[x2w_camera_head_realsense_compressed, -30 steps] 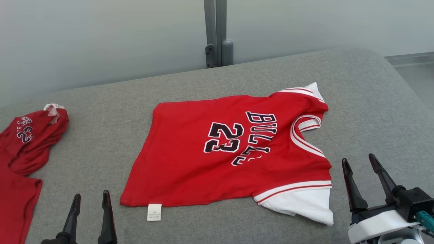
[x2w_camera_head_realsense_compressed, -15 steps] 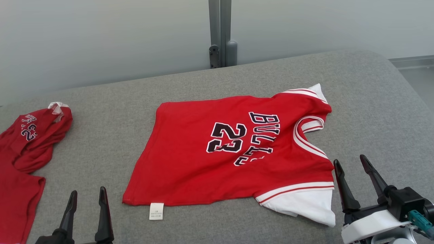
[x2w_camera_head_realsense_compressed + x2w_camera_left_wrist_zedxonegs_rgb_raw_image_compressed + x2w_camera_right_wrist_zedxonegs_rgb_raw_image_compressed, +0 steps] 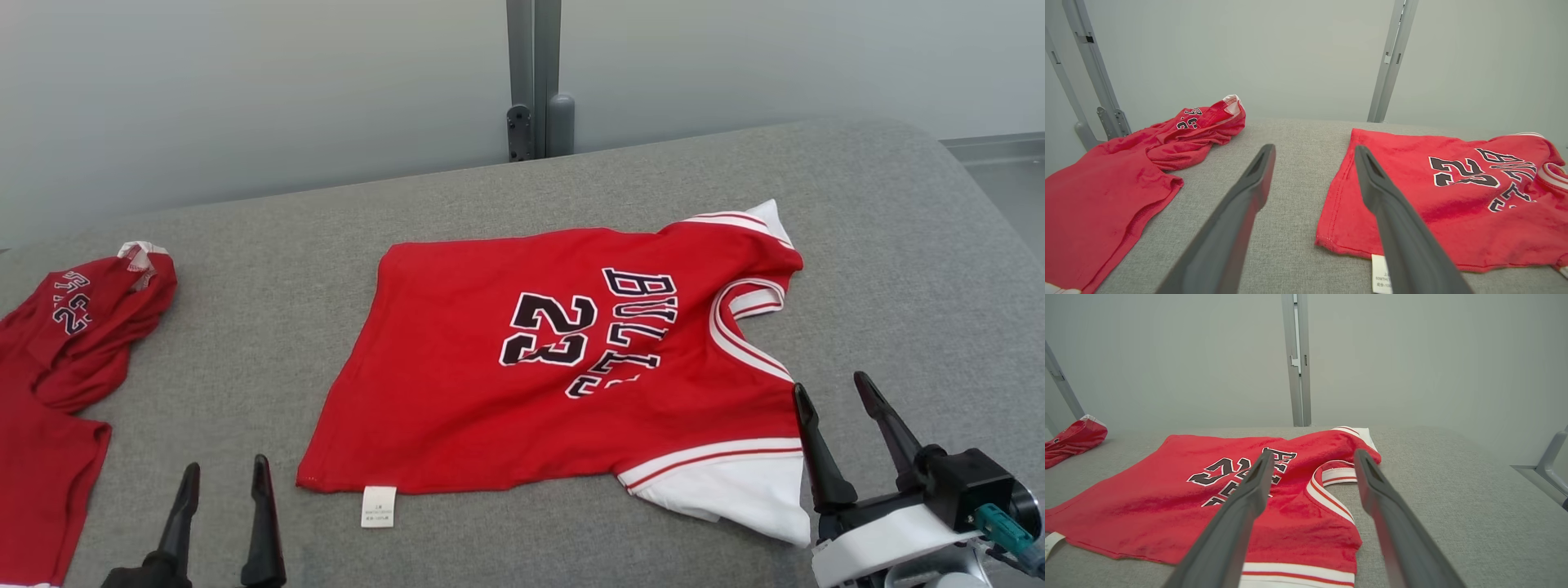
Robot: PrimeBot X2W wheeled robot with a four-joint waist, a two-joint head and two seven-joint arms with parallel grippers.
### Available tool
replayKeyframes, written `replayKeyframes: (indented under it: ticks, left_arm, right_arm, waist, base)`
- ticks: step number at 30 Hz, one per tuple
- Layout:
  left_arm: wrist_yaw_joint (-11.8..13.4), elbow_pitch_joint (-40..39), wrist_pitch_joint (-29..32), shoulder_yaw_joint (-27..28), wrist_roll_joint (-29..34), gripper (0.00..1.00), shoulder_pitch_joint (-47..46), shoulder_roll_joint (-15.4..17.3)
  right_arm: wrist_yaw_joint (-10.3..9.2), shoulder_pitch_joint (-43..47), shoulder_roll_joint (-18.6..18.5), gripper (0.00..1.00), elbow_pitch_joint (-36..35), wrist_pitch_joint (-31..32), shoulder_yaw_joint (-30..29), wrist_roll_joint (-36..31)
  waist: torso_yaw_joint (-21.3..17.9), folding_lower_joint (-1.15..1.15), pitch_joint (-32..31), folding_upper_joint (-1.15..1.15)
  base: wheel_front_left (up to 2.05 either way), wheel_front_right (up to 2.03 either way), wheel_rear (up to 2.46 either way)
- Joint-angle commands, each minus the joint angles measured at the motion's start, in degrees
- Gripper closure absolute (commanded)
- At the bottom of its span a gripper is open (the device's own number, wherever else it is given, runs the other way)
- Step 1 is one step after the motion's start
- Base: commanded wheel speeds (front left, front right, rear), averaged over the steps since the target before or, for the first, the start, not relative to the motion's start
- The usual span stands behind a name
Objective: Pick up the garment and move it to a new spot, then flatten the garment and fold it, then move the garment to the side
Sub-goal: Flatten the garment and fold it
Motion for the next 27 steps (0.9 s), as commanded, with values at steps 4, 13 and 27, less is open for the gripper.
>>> replayKeyframes:
  ticks: [4,13,27]
  left_arm:
    - [-0.3,3.9,0.0,-2.7,1.0,0.0,-1.6,0.0]
    - [-0.5,14.8,0.0,-5.6,3.7,0.0,-10.6,1.4]
    - [0.4,27.8,0.2,-6.7,4.4,0.0,-20.3,3.0]
  right_arm:
    - [-0.06,1.5,-3.5,0.0,6.4,0.2,5.1,4.1]
    - [-0.07,-2.2,-7.1,0.0,15.8,5.2,9.7,10.4]
    - [-0.06,-4.9,-7.8,0.0,18.5,6.4,18.5,18.8]
  waist:
    - [-0.2,0.0,1.1,0.0]
    - [-0.9,0.0,5.9,0.0]
    - [-1.8,0.0,11.9,0.0]
  base:
    - [0.0,0.0,0.0]
    - [0.0,0.0,0.0]
    - [0.0,0.0,0.0]
